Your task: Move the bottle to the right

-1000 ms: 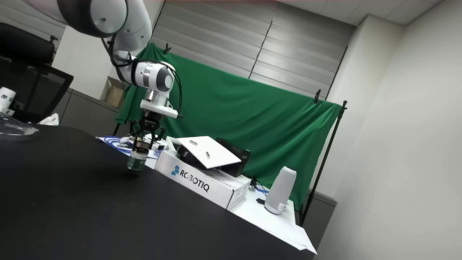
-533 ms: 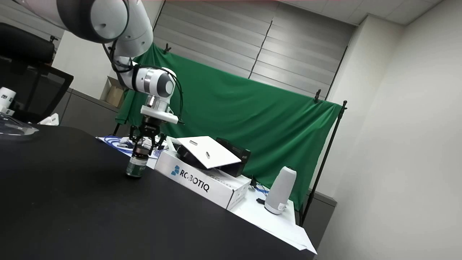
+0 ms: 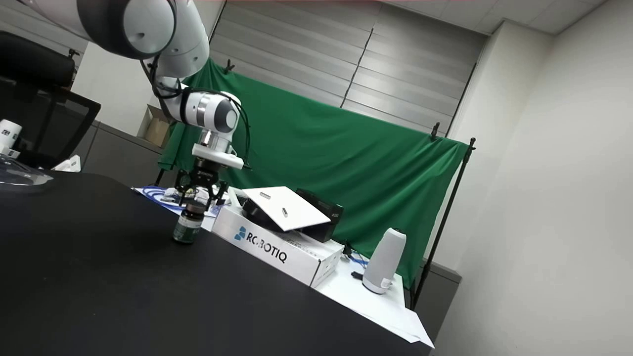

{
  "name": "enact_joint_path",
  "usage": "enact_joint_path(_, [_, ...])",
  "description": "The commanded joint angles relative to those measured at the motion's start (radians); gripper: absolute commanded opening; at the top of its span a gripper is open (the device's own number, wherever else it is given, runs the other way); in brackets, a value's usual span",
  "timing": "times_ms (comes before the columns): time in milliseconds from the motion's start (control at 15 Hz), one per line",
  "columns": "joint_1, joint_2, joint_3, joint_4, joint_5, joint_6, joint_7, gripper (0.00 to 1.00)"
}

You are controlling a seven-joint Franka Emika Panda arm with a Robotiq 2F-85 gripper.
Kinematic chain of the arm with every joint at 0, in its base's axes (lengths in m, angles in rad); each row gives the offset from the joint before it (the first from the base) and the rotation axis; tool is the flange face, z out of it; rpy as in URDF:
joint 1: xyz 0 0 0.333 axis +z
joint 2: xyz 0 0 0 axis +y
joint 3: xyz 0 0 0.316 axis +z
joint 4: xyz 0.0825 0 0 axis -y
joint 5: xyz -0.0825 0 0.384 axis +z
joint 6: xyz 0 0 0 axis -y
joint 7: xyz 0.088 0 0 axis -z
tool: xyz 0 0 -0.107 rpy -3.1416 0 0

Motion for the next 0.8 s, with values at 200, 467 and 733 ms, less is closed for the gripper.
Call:
enact_joint_path(200, [0.001, -0.063, 0.02, 0.042, 0.013, -0.032, -0.012, 1.0])
enact_joint_path(467, [0.007, -0.11, 0.025, 0.039, 0.005, -0.028, -0.009, 1.0])
enact_joint_path(733, [0.011, -0.113, 0.024, 0.032, 0.001, -0.012, -0.011, 1.0])
